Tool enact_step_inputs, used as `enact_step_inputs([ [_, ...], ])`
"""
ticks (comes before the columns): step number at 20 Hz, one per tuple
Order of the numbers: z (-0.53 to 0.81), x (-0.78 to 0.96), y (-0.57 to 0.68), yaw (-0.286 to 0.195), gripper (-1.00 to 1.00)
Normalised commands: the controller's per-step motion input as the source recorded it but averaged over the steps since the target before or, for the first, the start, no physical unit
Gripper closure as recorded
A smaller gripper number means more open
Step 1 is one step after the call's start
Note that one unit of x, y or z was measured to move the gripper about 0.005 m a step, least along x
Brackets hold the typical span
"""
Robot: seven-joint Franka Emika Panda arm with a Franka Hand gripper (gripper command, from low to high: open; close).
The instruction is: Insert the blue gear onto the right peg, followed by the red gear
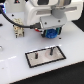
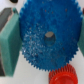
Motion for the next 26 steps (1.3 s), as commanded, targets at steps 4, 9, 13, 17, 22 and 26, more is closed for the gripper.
enact_step_inputs([
  [4, 0.47, 0.43, -0.05, 0.000, 1.00],
  [9, 0.49, 0.48, -0.08, 0.000, 1.00],
  [13, 0.43, 0.55, -0.14, 0.000, 1.00],
  [17, 0.36, 0.68, -0.28, 0.000, 1.00],
  [22, 0.18, 0.72, -0.32, 0.000, 1.00],
  [26, 0.08, 0.73, -0.28, 0.000, 1.00],
])
